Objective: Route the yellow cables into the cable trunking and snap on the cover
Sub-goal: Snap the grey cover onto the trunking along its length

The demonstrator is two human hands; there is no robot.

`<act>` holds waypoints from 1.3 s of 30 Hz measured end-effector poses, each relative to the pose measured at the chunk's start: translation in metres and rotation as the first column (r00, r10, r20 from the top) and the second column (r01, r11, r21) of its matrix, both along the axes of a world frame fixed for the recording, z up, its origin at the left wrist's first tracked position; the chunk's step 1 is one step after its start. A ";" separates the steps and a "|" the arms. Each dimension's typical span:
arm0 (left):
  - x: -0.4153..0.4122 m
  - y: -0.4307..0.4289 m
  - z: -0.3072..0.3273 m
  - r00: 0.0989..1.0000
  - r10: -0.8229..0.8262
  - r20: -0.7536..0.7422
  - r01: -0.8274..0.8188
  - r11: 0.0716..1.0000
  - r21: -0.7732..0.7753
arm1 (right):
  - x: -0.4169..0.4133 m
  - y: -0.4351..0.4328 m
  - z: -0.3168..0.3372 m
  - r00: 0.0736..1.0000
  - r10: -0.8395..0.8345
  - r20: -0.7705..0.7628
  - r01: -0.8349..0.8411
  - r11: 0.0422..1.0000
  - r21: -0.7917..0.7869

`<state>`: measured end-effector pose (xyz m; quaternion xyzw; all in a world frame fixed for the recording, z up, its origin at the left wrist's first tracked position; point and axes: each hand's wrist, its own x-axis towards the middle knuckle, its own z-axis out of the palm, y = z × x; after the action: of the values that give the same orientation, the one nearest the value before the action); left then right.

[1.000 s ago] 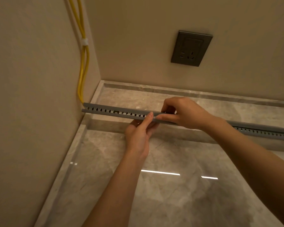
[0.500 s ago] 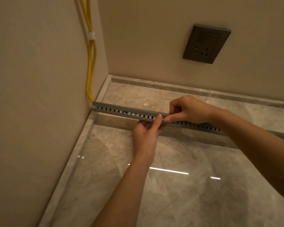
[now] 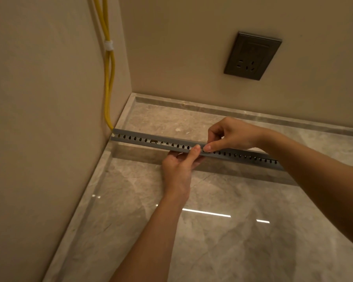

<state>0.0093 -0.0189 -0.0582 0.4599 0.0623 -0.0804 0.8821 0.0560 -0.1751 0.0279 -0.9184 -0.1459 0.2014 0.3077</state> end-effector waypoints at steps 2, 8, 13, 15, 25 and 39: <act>-0.001 0.000 0.001 1.000 -0.011 0.004 0.011 1.000 0.009 | -0.005 0.000 -0.002 0.997 -0.037 0.071 0.038 0.999 -0.002; -0.003 0.000 0.003 0.999 -0.020 -0.034 0.015 0.988 -0.153 | -0.016 0.001 -0.011 0.967 -0.130 0.217 0.132 0.991 0.009; -0.006 0.002 0.005 0.997 -0.043 -0.067 0.026 0.973 -0.229 | -0.020 0.004 -0.011 0.954 -0.185 0.236 0.183 0.983 0.030; -0.006 0.001 0.008 0.991 -0.052 -0.124 0.015 0.961 -0.276 | -0.016 0.005 -0.011 0.953 -0.230 0.196 0.228 0.973 0.030; -0.001 -0.007 0.033 0.933 -0.073 -0.352 -0.073 0.921 -0.383 | 0.012 0.036 -0.022 0.951 -0.281 0.128 0.301 0.934 -0.191; -0.001 -0.006 0.034 0.934 0.014 -0.358 -0.128 0.946 -0.297 | 0.004 0.050 -0.024 0.950 -0.189 0.250 0.269 0.901 -0.341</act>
<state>0.0078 -0.0251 -0.0244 0.2885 0.2216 -0.1379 0.9212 0.0598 -0.1250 0.0037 -0.9867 -0.0276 0.0890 0.1331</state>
